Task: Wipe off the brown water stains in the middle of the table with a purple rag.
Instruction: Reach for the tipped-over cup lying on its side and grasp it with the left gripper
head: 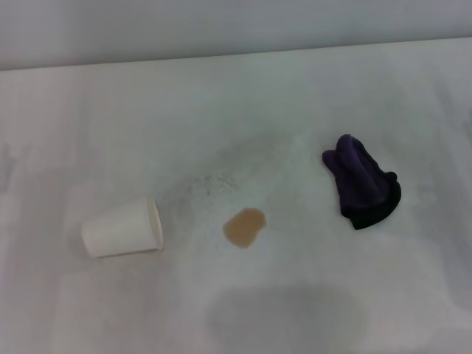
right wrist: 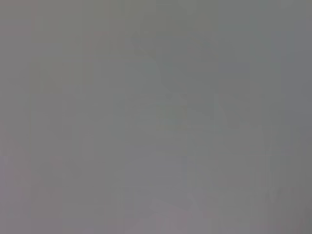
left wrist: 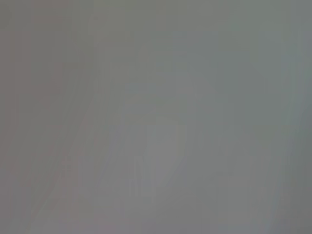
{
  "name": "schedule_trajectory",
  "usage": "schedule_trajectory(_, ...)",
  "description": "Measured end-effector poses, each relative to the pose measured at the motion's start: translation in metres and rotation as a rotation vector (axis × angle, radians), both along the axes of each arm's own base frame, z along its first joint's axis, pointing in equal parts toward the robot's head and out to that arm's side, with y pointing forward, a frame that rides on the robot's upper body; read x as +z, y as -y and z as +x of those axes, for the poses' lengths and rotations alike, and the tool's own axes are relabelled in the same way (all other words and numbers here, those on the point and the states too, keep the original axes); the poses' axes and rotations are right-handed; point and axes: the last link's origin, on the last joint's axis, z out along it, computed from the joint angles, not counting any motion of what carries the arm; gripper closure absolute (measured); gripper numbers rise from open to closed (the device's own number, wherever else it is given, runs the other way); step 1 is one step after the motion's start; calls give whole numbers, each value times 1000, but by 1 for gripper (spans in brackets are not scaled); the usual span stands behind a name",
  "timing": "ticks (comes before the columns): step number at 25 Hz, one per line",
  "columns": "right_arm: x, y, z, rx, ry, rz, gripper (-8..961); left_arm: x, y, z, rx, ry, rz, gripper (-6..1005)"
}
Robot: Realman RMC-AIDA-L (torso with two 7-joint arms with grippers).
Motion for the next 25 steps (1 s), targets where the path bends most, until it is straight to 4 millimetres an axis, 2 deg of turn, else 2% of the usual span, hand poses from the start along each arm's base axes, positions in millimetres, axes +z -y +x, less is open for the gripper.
schedule_trajectory(11,0,0,0,1,-1,0,79,0,3,-3,11,0,1,108)
schedule_trajectory(14,0,0,0,0,-1,-1,80,3,1,-3,6,54,4,107)
schedule_trajectory(18,0,-1,0,0,-1,-1,80,17,-8,-1,-31,215,25,107)
schedule_trajectory(21,0,0,0,-2,0,-1,80,37,-14,2,-96,301,30,108)
schedule_trajectory(25,0,-2,-1,2,0,0,80,65,-25,4,-170,394,-91,108)
